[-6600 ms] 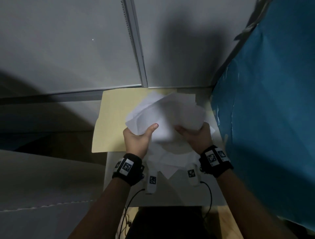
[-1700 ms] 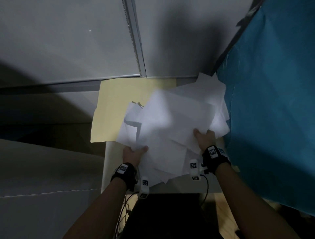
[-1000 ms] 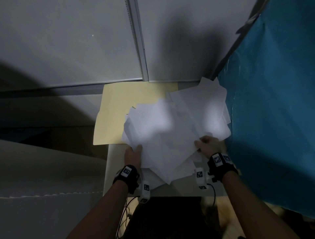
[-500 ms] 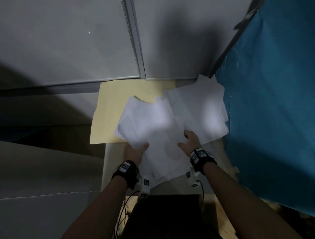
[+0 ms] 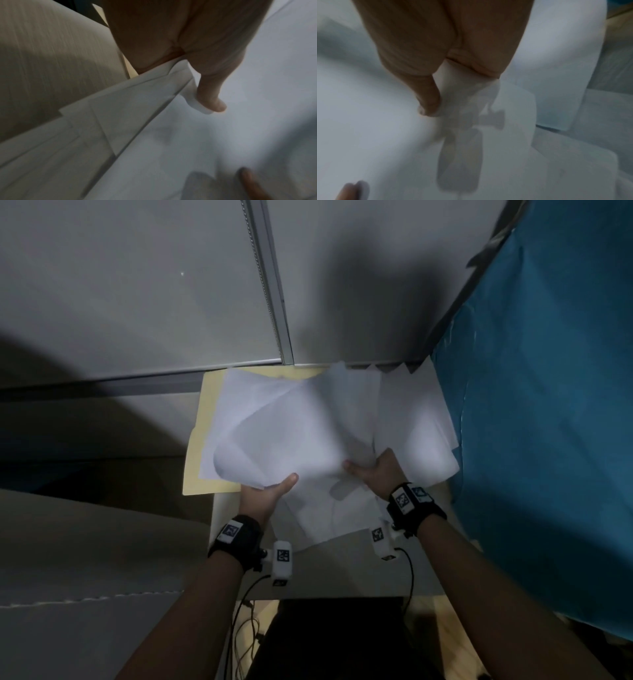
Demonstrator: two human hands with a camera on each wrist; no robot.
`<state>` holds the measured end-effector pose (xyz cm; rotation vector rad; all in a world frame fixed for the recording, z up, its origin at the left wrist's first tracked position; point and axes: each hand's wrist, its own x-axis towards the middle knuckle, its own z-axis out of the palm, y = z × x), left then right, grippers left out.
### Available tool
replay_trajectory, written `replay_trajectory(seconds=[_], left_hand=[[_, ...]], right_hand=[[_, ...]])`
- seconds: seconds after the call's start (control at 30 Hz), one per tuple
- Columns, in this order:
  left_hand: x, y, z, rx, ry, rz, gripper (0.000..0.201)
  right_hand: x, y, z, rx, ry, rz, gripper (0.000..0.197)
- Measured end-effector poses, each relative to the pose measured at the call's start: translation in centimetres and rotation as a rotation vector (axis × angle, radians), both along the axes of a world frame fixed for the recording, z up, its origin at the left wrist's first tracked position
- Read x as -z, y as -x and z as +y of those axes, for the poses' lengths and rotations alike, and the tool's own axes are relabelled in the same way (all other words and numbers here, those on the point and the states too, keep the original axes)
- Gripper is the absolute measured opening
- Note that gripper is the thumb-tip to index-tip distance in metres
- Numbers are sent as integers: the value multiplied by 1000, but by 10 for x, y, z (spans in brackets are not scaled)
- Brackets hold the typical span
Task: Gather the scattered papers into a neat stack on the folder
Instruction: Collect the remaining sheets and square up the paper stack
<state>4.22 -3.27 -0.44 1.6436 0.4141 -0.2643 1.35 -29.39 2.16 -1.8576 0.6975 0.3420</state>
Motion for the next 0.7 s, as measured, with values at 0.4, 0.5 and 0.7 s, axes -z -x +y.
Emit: replay_trajectory(seconds=[0.4,0.5,0.7], left_hand=[[-75,0,-22,-20,-176,39,45],[-101,-8,-29,31,-223,89,58],[-138,-12,-38,78,-274,35,81]], right_hand=[[-78,7,-9,130,-99,-369,41],[-78,11,-18,136,5,-372,53],[-67,16,-31,116,120,-257,70]])
